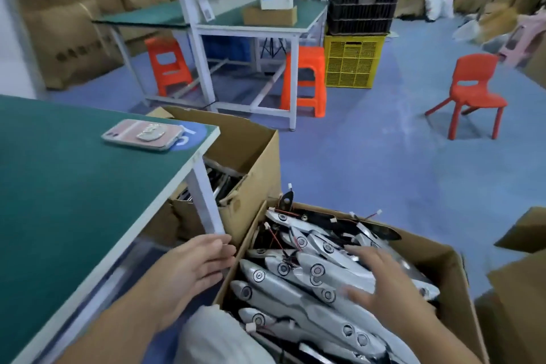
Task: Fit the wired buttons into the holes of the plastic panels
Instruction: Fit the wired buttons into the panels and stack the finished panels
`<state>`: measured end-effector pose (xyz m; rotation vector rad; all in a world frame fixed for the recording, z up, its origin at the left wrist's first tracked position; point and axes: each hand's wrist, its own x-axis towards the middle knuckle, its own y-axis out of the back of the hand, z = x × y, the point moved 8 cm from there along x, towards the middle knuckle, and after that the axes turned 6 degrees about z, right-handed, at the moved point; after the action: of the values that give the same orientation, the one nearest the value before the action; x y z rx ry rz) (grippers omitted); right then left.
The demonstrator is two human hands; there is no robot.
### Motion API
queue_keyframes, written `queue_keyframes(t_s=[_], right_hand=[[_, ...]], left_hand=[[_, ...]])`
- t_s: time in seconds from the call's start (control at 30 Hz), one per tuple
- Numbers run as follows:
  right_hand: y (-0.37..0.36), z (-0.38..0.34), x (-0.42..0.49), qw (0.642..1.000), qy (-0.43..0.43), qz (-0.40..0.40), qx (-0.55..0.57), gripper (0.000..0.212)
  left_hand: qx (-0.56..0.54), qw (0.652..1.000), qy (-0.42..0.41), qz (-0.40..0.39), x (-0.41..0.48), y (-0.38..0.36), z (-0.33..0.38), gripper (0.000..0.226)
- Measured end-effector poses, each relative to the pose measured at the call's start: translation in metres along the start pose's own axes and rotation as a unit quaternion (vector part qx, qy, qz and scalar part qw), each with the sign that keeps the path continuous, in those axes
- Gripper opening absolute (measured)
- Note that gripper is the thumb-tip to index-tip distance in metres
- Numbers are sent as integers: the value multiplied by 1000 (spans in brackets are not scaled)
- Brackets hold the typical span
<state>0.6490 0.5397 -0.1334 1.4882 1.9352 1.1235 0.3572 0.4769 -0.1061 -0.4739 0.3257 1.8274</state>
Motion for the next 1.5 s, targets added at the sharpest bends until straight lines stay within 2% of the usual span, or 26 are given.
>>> queue_keyframes(t_s=[0.07,0.17,0.37,0.47,0.57,0.67,0.8,0.9,1.0,1.1,1.2,1.27,1.37,1.43,1.5], right_hand=[[-13,-58,16,998,59,-20,26,61],[-24,-154,41,984,157,-36,69,56],[-63,-358,55,921,366,-73,108,54],[-102,-446,44,886,439,-111,103,59],[-149,-516,33,858,490,-120,101,62],[-201,-569,29,857,494,-106,98,49],[-256,-626,19,863,499,-76,30,44],[-278,-661,9,863,500,-59,38,40],[-293,-687,0,861,505,-36,42,38],[-314,-694,2,866,497,-54,-27,39],[-319,-693,4,868,487,-65,-68,27],[-314,-693,0,860,498,-85,-73,25],[-288,-693,-15,828,549,-103,-47,20],[-264,-690,-27,811,561,-166,16,17],[-245,-680,-41,798,546,-248,61,12]], left_hand=[[-17,999,-43,5,-25,27,17,25],[-47,991,-116,42,-71,83,42,28],[-106,937,-214,255,-179,250,51,26],[-115,878,-236,401,-241,336,32,20],[-117,800,-247,534,-312,407,-6,23],[-108,725,-230,640,-378,458,-55,27],[-80,661,-169,727,-431,495,-97,28],[-58,647,-149,745,-436,507,-104,25],[-27,658,-139,740,-426,509,-98,31],[-22,660,-139,738,-422,509,-97,31],[-24,644,-132,753,-426,509,-98,22],[-9,638,-120,761,-426,508,-97,20],[16,638,-127,760,-428,508,-91,22],[12,654,-135,744,-426,506,-88,40],[-43,694,-169,698,-417,503,-85,55]])
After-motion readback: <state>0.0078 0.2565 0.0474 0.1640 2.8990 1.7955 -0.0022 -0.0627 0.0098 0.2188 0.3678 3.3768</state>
